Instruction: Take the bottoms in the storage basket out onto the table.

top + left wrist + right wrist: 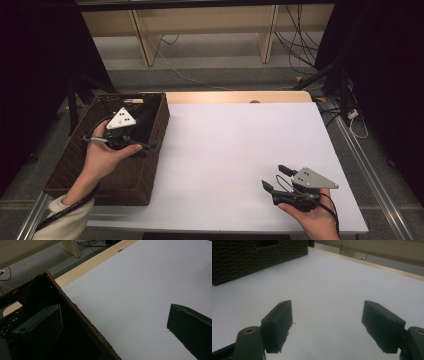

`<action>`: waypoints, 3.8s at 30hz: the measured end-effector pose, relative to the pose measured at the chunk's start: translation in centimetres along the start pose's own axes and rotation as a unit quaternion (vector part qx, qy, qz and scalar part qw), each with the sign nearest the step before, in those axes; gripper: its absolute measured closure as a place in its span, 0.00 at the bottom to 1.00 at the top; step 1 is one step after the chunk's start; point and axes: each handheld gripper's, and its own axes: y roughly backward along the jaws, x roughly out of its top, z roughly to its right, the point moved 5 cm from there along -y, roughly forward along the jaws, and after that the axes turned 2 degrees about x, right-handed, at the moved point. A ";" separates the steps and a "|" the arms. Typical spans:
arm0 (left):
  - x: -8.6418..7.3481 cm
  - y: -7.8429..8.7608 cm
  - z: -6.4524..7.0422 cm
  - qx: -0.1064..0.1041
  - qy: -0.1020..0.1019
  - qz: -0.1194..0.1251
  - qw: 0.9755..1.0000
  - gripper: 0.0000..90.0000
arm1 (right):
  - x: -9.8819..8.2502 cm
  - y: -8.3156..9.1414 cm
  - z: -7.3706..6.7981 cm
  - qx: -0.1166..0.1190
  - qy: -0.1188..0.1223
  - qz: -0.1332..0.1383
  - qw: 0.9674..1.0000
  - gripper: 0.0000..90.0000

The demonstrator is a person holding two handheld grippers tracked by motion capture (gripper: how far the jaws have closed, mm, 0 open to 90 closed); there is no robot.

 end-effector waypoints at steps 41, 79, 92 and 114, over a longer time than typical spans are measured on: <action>-3.2 -12.7 -13.6 0.094 0.066 -0.148 0.982 0.17 | -0.3 -0.3 -0.1 0.003 0.002 -0.014 1.000 0.28; -2.4 -10.1 -13.0 0.083 0.111 -0.063 0.988 0.94 | -0.6 -0.5 -0.1 0.005 0.005 -0.025 1.000 0.28; 0.2 -4.7 -11.0 0.107 0.098 0.024 0.989 0.94 | -0.5 -0.5 -0.1 0.002 0.005 -0.024 1.000 0.28; 0.0 -2.5 -9.4 0.128 0.103 0.092 0.982 0.94 | -0.6 -0.4 0.1 0.007 -0.002 -0.017 1.000 0.29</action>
